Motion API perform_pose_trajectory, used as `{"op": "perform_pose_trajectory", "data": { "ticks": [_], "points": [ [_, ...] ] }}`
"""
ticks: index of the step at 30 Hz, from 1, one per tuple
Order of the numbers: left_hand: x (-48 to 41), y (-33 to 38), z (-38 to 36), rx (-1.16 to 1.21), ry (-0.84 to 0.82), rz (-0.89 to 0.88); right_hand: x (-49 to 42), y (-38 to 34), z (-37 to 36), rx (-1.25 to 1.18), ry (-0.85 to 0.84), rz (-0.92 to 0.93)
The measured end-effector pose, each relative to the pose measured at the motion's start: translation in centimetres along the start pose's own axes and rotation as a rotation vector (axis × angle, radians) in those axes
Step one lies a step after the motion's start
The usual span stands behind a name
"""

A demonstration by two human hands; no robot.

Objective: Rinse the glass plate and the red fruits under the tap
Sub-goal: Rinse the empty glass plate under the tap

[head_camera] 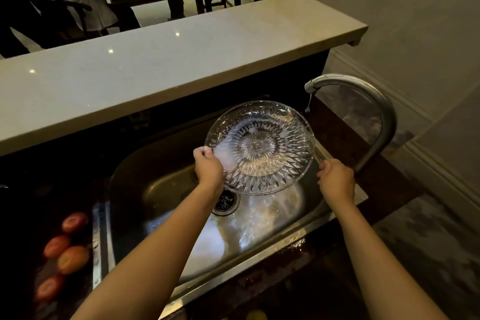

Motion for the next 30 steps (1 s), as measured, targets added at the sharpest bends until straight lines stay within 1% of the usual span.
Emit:
{"op": "perform_pose_trajectory", "data": {
  "ticks": [2,4,7,9,12,14,16,17,18,20,21,23,24,25,27,28,29,30],
  "points": [
    [-0.1,0.2,0.0,0.002,-0.002,0.004,-0.3,-0.1,-0.1,0.006,-0.026,-0.009],
    [-0.1,0.3,-0.1,0.01,-0.011,0.007,-0.7,0.1,-0.3,0.019,-0.071,-0.068],
    [-0.2,0.6,-0.1,0.019,-0.023,0.008,-0.9,0.0,-0.2,0.083,-0.079,-0.178],
    [-0.4,0.8,-0.3,0.02,-0.031,-0.002,-1.0,0.0,-0.2,0.111,-0.096,-0.198],
    [-0.6,1.0,-0.4,0.016,-0.043,-0.007,-0.7,0.0,-0.2,0.014,-0.121,-0.18],
    [-0.9,1.0,-0.5,0.005,-0.05,-0.012,0.0,-0.8,0.7,-0.009,-0.046,-0.138],
    [-1.2,1.1,-0.7,-0.013,-0.068,-0.028,1.2,-2.6,2.0,0.032,0.093,-0.038],
    [-1.4,1.0,-0.9,-0.022,-0.081,-0.032,1.6,-3.7,2.1,-0.006,0.111,0.012],
    [-1.5,1.0,-1.1,-0.031,-0.097,-0.038,1.7,-4.5,1.7,-0.086,0.065,0.018],
    [-1.7,0.8,-1.7,-0.05,-0.119,-0.032,1.4,-5.0,0.0,-0.294,-0.085,-0.048],
    [-1.9,0.6,-1.9,-0.068,-0.124,-0.017,1.3,-5.0,-0.6,-0.409,-0.115,-0.075],
    [-2.1,1.1,-2.4,-0.191,-0.158,-0.014,1.1,-4.9,-0.9,-0.594,-0.084,-0.074],
    [-2.2,1.6,-2.9,-0.345,-0.185,-0.056,1.2,-4.9,-0.9,-0.634,-0.058,-0.056],
    [-2.5,2.2,-3.5,-0.587,-0.204,-0.129,1.1,-4.9,-0.9,-0.644,-0.033,-0.034],
    [-2.4,2.9,-5.3,-1.085,-0.217,-0.335,1.0,-5.1,-0.9,-0.609,0.014,-0.002],
    [-2.1,2.8,-6.6,-1.229,-0.286,-0.403,0.8,-5.3,-0.8,-0.58,0.036,0.002],
    [-1.5,2.3,-8.0,-1.273,-0.4,-0.449,0.6,-5.5,-0.7,-0.551,0.057,0.007],
    [-0.6,1.8,-9.4,-1.232,-0.531,-0.48,0.3,-5.8,-0.5,-0.516,0.074,0.013]
  ]
}}
Point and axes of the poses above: each hand's wrist, its own x-axis away from the middle knuckle, its own z-axis out of the back of the hand, y = z × x, the point moved 7 cm from there along -x, towards the middle knuckle, and after that the axes turned 11 degrees about -y, right-handed, at the moved point
